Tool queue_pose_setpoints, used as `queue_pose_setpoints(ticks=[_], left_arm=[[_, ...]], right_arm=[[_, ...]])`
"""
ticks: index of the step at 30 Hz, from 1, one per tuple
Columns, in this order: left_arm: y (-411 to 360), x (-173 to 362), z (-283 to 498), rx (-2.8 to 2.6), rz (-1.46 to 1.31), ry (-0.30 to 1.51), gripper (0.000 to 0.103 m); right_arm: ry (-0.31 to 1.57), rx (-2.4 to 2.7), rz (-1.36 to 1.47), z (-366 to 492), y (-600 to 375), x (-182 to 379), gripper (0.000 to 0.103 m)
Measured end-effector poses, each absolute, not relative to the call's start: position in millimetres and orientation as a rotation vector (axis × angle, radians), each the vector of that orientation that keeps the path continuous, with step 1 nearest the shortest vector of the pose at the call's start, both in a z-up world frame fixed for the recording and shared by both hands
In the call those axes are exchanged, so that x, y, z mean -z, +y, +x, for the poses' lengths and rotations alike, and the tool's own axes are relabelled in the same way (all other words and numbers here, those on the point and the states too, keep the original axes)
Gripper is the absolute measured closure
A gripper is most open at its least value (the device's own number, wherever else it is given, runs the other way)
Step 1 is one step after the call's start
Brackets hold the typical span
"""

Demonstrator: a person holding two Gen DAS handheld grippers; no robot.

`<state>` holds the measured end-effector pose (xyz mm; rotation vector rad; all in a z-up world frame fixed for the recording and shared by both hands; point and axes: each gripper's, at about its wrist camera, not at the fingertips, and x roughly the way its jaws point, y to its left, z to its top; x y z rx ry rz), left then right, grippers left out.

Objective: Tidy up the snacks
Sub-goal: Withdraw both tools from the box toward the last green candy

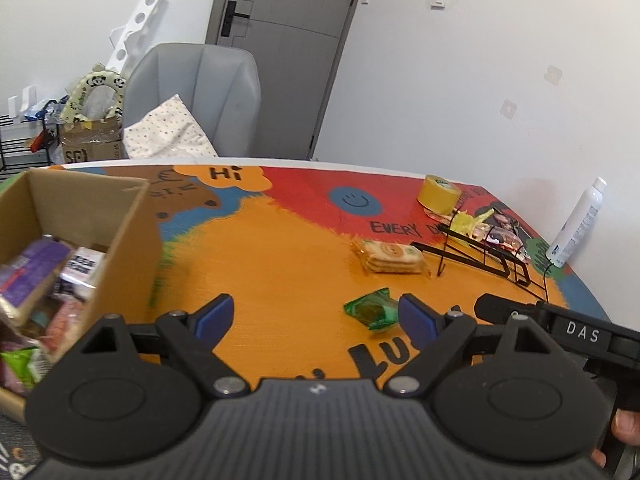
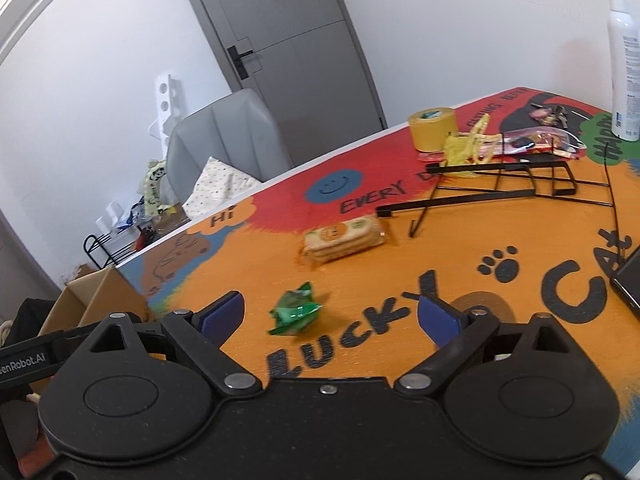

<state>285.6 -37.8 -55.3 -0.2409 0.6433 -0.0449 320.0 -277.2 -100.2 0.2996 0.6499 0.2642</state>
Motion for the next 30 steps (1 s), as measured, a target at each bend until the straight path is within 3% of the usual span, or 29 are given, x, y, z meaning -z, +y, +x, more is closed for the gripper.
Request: queue_pose_setpoints(ticks=[30], left_arm=[[-126, 115, 373, 0.023, -0.169, 0.721, 0.015]], right_arm=[[0.713, -0.144, 0.357, 356, -329, 139, 0.011]])
